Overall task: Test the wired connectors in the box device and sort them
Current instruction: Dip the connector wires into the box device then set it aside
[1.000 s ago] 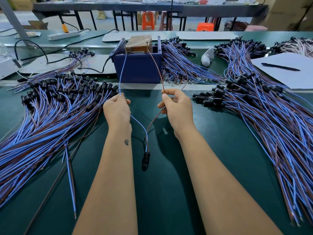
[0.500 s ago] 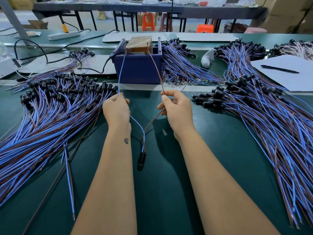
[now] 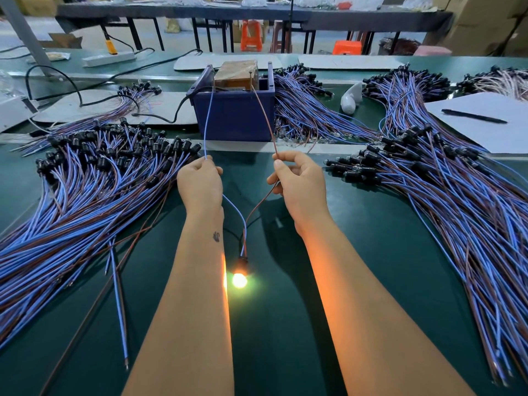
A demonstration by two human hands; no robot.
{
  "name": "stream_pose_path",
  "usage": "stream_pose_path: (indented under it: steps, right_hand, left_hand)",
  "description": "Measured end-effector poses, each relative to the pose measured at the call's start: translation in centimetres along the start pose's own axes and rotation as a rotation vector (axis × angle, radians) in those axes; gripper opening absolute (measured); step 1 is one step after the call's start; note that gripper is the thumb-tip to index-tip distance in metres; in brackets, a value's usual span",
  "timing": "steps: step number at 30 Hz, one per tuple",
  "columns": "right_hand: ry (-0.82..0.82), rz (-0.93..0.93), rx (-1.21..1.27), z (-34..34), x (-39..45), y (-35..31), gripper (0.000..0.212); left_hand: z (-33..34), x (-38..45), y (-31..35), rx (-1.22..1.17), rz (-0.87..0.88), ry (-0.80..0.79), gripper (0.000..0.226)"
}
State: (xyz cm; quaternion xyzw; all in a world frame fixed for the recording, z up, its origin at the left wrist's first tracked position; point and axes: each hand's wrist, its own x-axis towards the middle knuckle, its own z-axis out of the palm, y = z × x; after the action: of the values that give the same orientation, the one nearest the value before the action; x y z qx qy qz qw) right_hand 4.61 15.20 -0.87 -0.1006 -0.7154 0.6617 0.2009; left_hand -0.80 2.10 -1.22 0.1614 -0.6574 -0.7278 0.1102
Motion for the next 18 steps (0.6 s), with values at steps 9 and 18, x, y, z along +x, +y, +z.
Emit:
stream_pose_path:
  steps: [9, 18]
  right_hand:
    - [-0.03, -0.023, -0.021, 0.4, 0.1, 0.0, 0.013]
    - [-0.212, -0.048, -0.122, 0.7, -0.4, -0.2, 0.013]
  left_hand:
    - [0.6, -1.6, 0.1, 0.079, 0.017, -0.341, 0.02]
    - [1.1, -2.3, 0.4, -0.157, -0.04, -0.422, 0.019]
